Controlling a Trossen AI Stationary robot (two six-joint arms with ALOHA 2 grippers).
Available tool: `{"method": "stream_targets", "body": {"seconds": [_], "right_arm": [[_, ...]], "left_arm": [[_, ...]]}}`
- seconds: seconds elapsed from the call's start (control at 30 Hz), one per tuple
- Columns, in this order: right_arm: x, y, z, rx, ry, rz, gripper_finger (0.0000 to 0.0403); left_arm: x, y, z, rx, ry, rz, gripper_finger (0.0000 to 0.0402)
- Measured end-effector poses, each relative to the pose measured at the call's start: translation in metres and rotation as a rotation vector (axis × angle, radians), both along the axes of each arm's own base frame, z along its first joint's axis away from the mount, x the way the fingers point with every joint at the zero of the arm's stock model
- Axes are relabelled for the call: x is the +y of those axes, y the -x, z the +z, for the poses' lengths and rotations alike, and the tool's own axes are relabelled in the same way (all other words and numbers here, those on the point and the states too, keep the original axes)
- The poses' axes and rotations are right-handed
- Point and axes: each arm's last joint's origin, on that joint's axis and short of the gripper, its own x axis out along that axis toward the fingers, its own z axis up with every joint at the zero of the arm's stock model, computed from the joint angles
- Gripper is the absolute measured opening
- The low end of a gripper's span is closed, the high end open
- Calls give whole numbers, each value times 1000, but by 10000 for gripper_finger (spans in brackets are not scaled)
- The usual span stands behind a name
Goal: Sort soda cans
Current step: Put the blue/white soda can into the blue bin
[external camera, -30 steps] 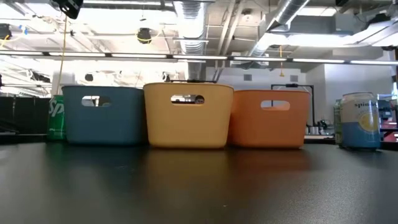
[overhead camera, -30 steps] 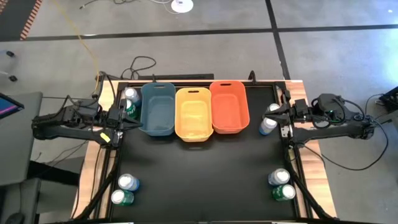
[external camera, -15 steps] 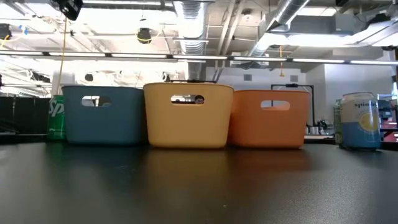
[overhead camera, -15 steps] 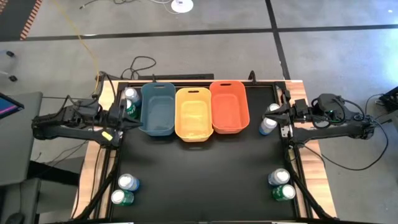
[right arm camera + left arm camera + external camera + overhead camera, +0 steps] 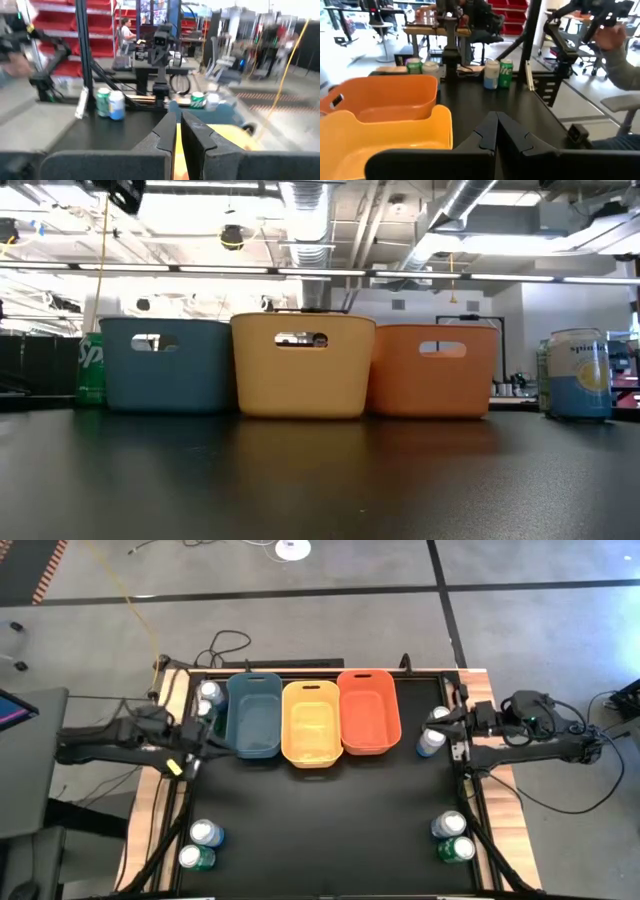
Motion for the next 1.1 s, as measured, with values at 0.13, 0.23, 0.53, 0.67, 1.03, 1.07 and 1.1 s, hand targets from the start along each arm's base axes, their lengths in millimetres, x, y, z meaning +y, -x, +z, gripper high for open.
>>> {"method": "stream_targets", "body": {"seconds": [0.13,0.23,0.53,0.67,1.03,1.07,1.1], "right_arm": [[0,0,0,3,169,0,47],[0,0,0,3,233,0,47],[4,-5,-16,100,-2,66,47],[7,-17,-54,207,-104,79,39],[7,-46,-139,54,-239,67,20],[7,-46,-142,52,-280,65,21],[7,-46,-145,52,-330,64,23]], "left_arm": [[0,-13,-31,-44,4,1,0],[0,-20,-50,-82,4,7,0],[3,-25,-83,10,124,106,0],[4,-28,-91,19,146,144,0],[5,-30,-126,-32,107,167,0],[5,-30,-130,-28,111,167,0],[5,-30,-133,-20,115,168,0]]}}
